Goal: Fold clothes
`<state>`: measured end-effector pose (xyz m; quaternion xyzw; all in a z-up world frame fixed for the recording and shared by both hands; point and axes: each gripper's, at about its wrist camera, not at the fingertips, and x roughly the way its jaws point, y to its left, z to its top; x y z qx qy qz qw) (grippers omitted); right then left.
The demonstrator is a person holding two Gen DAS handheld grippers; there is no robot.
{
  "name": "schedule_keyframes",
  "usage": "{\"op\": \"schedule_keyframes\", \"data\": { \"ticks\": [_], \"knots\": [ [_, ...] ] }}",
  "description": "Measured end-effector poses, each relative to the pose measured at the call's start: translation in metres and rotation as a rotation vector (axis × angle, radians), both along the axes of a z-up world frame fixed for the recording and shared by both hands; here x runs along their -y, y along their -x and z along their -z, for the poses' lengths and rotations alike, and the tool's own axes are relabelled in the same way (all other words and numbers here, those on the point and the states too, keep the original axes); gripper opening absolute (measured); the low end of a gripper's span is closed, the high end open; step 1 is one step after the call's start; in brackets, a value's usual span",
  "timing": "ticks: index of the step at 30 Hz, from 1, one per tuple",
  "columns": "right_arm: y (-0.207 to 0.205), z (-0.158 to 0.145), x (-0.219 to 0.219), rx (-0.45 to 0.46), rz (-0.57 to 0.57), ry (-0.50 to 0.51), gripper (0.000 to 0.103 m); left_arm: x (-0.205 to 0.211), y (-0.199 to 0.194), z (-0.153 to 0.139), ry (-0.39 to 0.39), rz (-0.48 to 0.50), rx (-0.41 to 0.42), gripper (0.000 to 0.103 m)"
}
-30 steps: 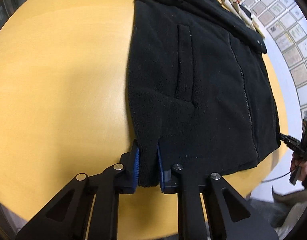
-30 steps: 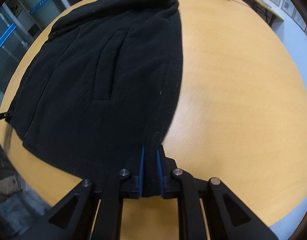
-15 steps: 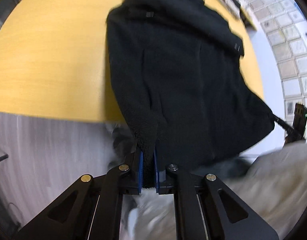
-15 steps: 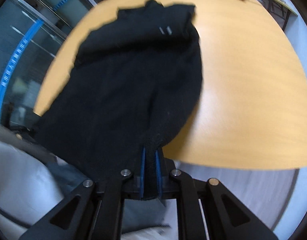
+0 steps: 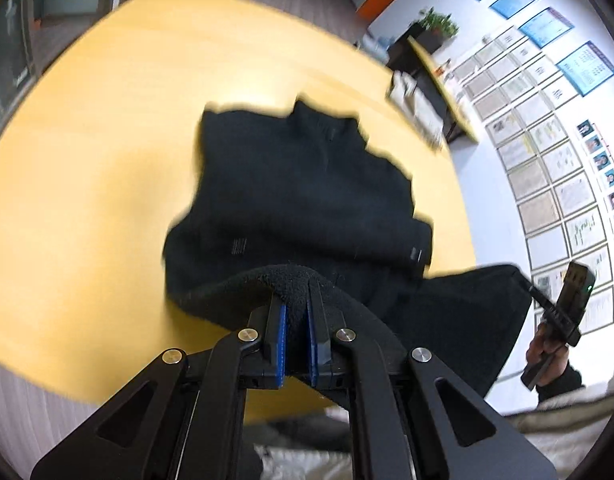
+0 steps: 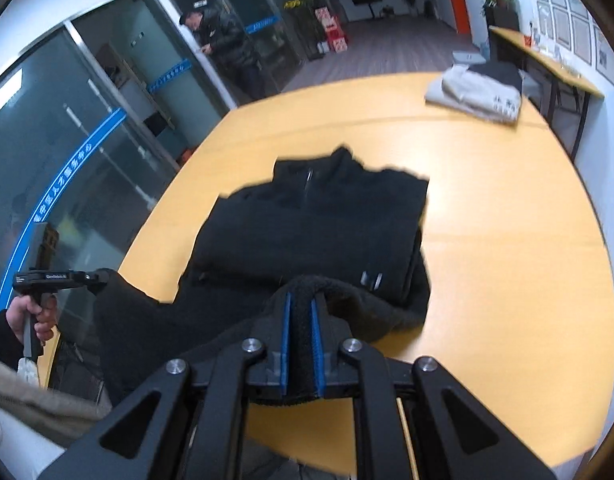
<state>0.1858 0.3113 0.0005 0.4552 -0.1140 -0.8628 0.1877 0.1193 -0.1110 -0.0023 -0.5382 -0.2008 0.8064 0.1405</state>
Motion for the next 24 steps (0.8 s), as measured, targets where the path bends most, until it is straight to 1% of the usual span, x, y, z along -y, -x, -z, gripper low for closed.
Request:
{"op": "schedule_keyframes", "data": {
  "ticks": [4, 7, 8, 11, 12, 15, 19, 21, 24],
  "knots": [
    [0.048, 0.005, -0.013, -0.007, 0.049, -0.017, 0.009, 0.000, 0.054, -0.008, 0.004, -0.015, -0.056, 0.007],
    [0.084, 0.008, -0.023, -0.012, 0.086, -0.030, 0.009, 0.005, 0.097, 0.006, 0.002, -0.037, -0.054, 0.007],
    [0.100, 0.016, -0.022, 0.001, 0.101, -0.032, 0.009, 0.007, 0.109, 0.013, -0.003, -0.047, -0.049, 0.007],
    [0.150, 0.046, -0.018, 0.044, 0.141, -0.046, 0.009, 0.015, 0.150, 0.043, -0.012, -0.087, -0.029, 0.007],
    [0.167, 0.058, -0.016, 0.057, 0.152, -0.060, 0.009, 0.015, 0.167, 0.060, -0.024, -0.101, -0.017, 0.007],
    [0.208, 0.092, -0.014, 0.105, 0.191, -0.088, 0.009, 0.022, 0.202, 0.101, -0.024, -0.120, 0.023, 0.007],
    [0.243, 0.130, -0.008, 0.158, 0.202, -0.124, 0.009, 0.030, 0.238, 0.145, -0.043, -0.135, 0.070, 0.007],
    [0.257, 0.150, -0.004, 0.180, 0.210, -0.146, 0.010, 0.028, 0.253, 0.165, -0.025, -0.126, 0.091, 0.007],
    [0.269, 0.172, -0.004, 0.202, 0.235, -0.152, 0.010, 0.026, 0.270, 0.185, -0.014, -0.118, 0.105, 0.008]
  ]
}}
